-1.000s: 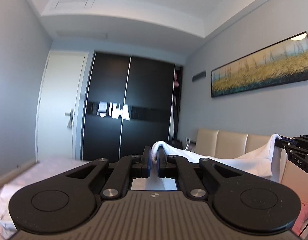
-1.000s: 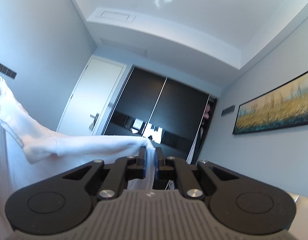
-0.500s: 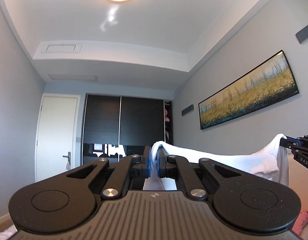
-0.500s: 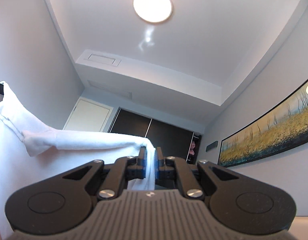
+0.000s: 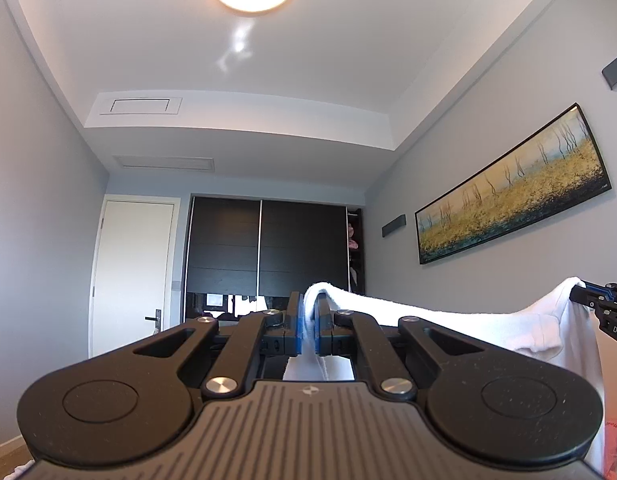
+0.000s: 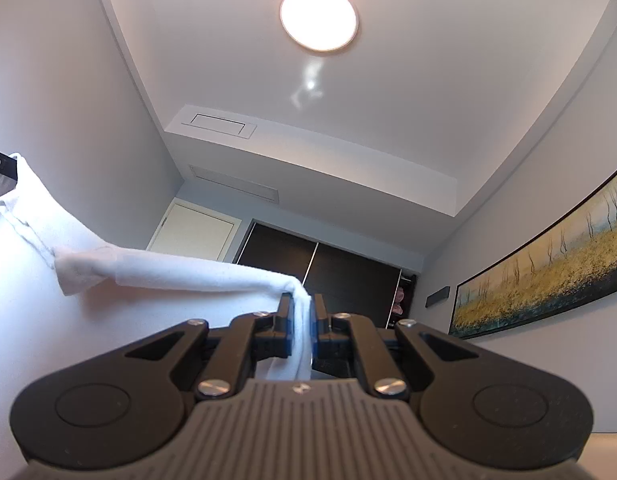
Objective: Fold clothes
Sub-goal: 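Lift the cream top high with both grippers to shake it out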
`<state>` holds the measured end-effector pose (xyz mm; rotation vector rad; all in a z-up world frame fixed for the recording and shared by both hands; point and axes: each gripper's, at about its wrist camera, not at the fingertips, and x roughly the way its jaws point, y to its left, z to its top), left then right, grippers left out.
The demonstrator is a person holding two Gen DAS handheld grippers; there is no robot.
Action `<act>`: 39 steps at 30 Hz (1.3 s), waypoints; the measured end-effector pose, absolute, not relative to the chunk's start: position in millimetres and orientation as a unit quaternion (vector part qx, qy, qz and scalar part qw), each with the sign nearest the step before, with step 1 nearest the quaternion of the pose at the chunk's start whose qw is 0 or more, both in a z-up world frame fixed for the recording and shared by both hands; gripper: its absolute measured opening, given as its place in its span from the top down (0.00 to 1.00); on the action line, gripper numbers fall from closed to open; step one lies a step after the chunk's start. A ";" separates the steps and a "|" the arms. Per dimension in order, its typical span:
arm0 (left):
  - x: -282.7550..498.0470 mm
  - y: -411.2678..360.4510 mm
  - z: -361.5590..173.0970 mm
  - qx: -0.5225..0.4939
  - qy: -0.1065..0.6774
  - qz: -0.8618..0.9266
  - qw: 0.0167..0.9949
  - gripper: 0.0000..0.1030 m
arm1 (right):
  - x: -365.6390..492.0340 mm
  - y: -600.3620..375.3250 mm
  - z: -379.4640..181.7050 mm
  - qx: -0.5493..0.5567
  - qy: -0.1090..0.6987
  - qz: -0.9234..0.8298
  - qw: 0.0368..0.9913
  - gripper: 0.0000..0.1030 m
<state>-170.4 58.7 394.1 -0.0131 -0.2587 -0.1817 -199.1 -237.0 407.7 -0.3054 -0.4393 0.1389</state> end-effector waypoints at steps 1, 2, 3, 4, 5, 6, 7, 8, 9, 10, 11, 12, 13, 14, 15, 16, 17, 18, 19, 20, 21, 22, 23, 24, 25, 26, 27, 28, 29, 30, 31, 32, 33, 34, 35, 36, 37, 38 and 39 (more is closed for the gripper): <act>-171.5 59.0 393.3 -0.007 -0.128 -0.091 0.988 0.97 | -198.6 -236.8 406.5 -0.151 -0.213 0.070 0.963 0.91; -172.7 59.4 392.4 -0.006 -0.127 -0.092 0.988 0.97 | -195.8 -235.2 404.6 -0.152 -0.209 0.070 0.964 0.91; -174.3 59.8 391.2 -0.005 -0.126 -0.093 0.988 0.97 | -192.0 -233.8 403.3 -0.153 -0.206 0.070 0.964 0.91; -175.7 59.5 390.2 -0.005 -0.124 -0.096 0.988 0.97 | -191.2 -234.2 401.5 -0.154 -0.202 0.068 0.965 0.91; -176.7 58.5 389.3 -0.005 -0.122 -0.100 0.988 0.97 | -190.8 -235.0 399.6 -0.154 -0.198 0.066 0.966 0.91; -178.1 57.4 387.8 -0.003 -0.119 -0.105 0.987 0.97 | -188.9 -235.9 398.5 -0.153 -0.195 0.063 0.967 0.91; -178.9 55.4 386.7 0.001 -0.117 -0.109 0.987 0.97 | -187.4 -237.1 398.2 -0.150 -0.192 0.059 0.968 0.91; -179.6 53.2 385.4 0.005 -0.115 -0.113 0.987 0.97 | -186.5 -238.6 398.8 -0.147 -0.190 0.055 0.969 0.91; -179.6 50.9 384.1 0.009 -0.112 -0.117 0.987 0.97 | -186.2 -240.3 398.9 -0.144 -0.189 0.051 0.970 0.91; -178.9 49.2 383.3 0.012 -0.111 -0.119 0.987 0.97 | -186.2 -241.9 399.1 -0.141 -0.189 0.049 0.971 0.91; -177.7 48.8 382.6 0.013 -0.109 -0.120 0.987 0.97 | -187.3 -243.0 399.3 -0.140 -0.190 0.048 0.971 0.91; -176.4 49.5 382.1 0.011 -0.107 -0.120 0.987 0.97 | -189.4 -243.7 399.3 -0.140 -0.191 0.048 0.970 0.91; -175.3 51.0 381.2 0.009 -0.105 -0.120 0.987 0.97 | -191.5 -244.3 399.3 -0.140 -0.193 0.048 0.970 0.91; -174.3 53.2 380.4 0.005 -0.103 -0.121 0.987 0.97 | -193.8 -244.9 399.4 -0.140 -0.196 0.047 0.969 0.91; -173.7 55.4 379.3 0.002 -0.101 -0.121 0.987 0.97 | -196.6 -245.2 399.4 -0.141 -0.199 0.047 0.969 0.91; -173.6 57.2 378.7 0.000 -0.101 -0.120 0.988 0.97 | -199.6 -245.5 399.1 -0.142 -0.201 0.046 0.968 0.91; -173.9 58.3 378.2 -0.001 -0.101 -0.120 0.988 0.97 | -202.2 -245.8 399.1 -0.142 -0.204 0.046 0.968 0.91; -174.5 59.3 377.6 -0.002 -0.102 -0.120 0.988 0.97 | -204.2 -246.1 399.6 -0.142 -0.206 0.045 0.967 0.91; -175.2 60.1 377.6 -0.002 -0.103 -0.121 0.987 0.97 | -206.1 -246.3 400.2 -0.142 -0.208 0.045 0.967 0.91; -176.1 60.7 377.7 -0.002 -0.104 -0.122 0.987 0.97 | -207.5 -246.3 401.1 -0.142 -0.211 0.044 0.966 0.91; -176.8 61.2 378.1 -0.001 -0.106 -0.123 0.987 0.97 | -208.8 -246.1 401.7 -0.143 -0.213 0.043 0.966 0.91; -176.9 61.4 378.8 0.000 -0.107 -0.124 0.987 0.97 | -211.0 -245.6 399.3 -0.143 -0.215 0.042 0.965 0.91; -176.4 61.6 379.9 0.001 -0.107 -0.124 0.987 0.97 | -212.9 -245.1 396.3 -0.144 -0.216 0.041 0.965 0.91; -175.4 62.0 381.2 0.001 -0.106 -0.124 0.987 0.97 | -211.8 -245.0 397.2 -0.144 -0.216 0.040 0.965 0.91; -174.5 62.3 382.4 0.002 -0.106 -0.125 0.987 0.97 | -210.0 -244.9 398.2 -0.143 -0.216 0.039 0.965 0.91; -173.4 62.9 383.5 0.002 -0.105 -0.125 0.987 0.97 | -207.7 -244.6 399.4 -0.143 -0.216 0.039 0.965 0.91; -171.9 63.7 384.5 0.003 -0.104 -0.125 0.987 0.97 | -204.7 -244.0 400.8 -0.143 -0.215 0.039 0.965 0.91; -169.9 64.5 385.5 0.005 -0.103 -0.125 0.987 0.97 | -201.3 -243.3 401.9 -0.143 -0.214 0.039 0.966 0.91; -166.8 65.4 386.0 0.006 -0.101 -0.124 0.987 0.97 | -199.9 -242.7 398.0 -0.143 -0.212 0.039 0.966 0.91; -162.5 66.2 386.0 0.007 -0.098 -0.124 0.987 0.97 | -199.8 -242.0 390.2 -0.144 -0.209 0.039 0.966 0.91; -157.1 66.9 385.3 0.008 -0.093 -0.123 0.988 0.97 | -196.0 -241.1 386.3 -0.146 -0.204 0.040 0.967 0.91; -149.8 67.8 383.5 0.008 -0.087 -0.121 0.989 0.97 | -189.2 -239.9 383.8 -0.147 -0.198 0.040 0.968 0.91; -141.7 68.7 381.4 0.008 -0.080 -0.120 0.990 0.97 | -180.2 -238.8 381.6 -0.147 -0.189 0.042 0.970 0.91; -132.3 69.7 379.0 0.007 -0.072 -0.118 0.990 0.97 | -171.2 -237.6 378.4 -0.147 -0.180 0.044 0.972 0.91; -121.9 70.7 375.8 0.006 -0.062 -0.116 0.991 0.97 | -161.3 -235.8 374.6 -0.147 -0.171 0.045 0.973 0.91; -110.1 71.8 371.2 0.006 -0.052 -0.114 0.992 0.97 | -151.4 -233.9 370.8 -0.148 -0.162 0.047 0.975 0.91; -98.2 72.9 366.7 0.006 -0.042 -0.112 0.993 0.97 | -141.5 -232.1 367.0 -0.149 -0.153 0.048 0.976 0.91; -86.0 74.0 361.5 0.006 -0.031 -0.110 0.993 0.97 | -131.1 -230.1 363.0 -0.150 -0.143 0.049 0.977 0.91; -72.5 75.3 354.7 0.007 -0.018 -0.107 0.994 0.97 | -120.1 -227.8 358.4 -0.151 -0.132 0.051 0.978 0.91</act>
